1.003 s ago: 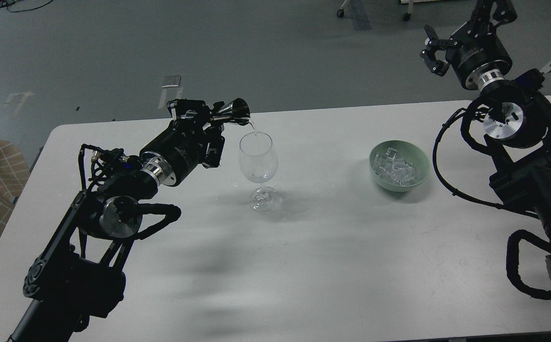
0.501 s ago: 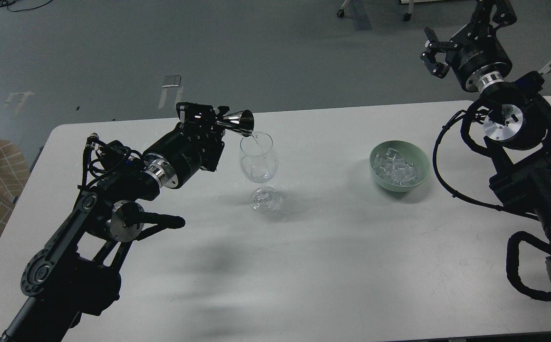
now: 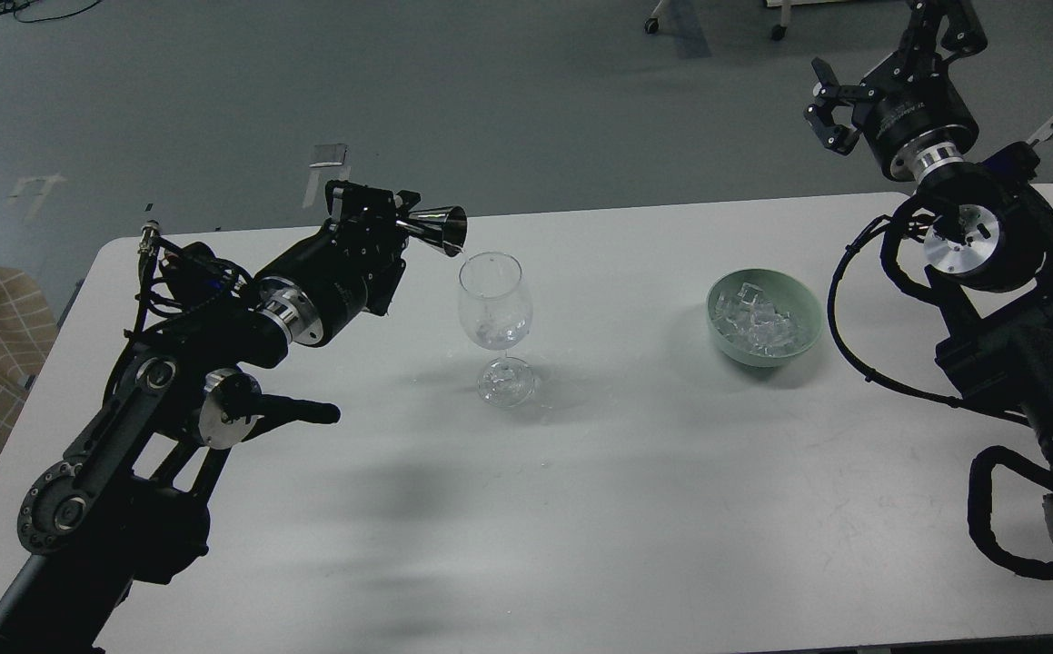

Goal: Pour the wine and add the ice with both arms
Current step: 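Tilt the jigger over the wine glass rim with the left gripper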

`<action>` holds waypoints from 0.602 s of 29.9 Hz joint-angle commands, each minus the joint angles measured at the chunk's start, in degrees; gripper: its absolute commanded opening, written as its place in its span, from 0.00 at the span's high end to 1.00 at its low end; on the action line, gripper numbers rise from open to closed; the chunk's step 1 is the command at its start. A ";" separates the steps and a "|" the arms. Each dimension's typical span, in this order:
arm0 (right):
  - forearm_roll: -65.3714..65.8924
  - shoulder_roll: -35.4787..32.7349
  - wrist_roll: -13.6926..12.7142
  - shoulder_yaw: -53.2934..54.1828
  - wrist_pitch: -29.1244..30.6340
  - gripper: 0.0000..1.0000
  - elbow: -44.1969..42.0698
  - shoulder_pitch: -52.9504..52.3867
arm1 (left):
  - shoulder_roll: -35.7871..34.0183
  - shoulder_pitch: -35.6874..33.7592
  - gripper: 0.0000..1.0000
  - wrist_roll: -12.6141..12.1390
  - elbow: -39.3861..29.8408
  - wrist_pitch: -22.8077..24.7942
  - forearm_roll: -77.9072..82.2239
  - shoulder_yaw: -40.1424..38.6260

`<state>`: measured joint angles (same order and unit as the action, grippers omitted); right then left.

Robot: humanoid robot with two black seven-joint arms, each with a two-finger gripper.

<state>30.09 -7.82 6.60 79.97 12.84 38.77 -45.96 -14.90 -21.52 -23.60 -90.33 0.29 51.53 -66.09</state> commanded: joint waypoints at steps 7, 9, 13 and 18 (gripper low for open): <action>-0.03 0.00 0.00 0.01 0.00 0.00 -0.01 0.17 | -0.31 -2.38 1.00 -0.74 -0.64 3.04 9.38 1.92; -0.03 0.00 0.00 0.01 0.00 0.00 -0.01 0.17 | -0.49 -2.91 1.00 -0.74 -0.73 3.05 9.47 2.55; 0.05 0.00 0.00 0.01 0.00 0.00 -0.01 0.26 | -1.45 -3.79 1.00 -0.74 -1.25 3.14 9.64 3.16; 0.05 0.00 0.00 0.01 0.00 0.00 -0.01 0.43 | -1.80 -4.41 1.00 -0.83 -2.65 3.31 11.49 3.25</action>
<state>30.13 -7.82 6.60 79.98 12.84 38.74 -45.71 -16.62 -25.62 -24.34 -92.06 3.54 62.27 -62.87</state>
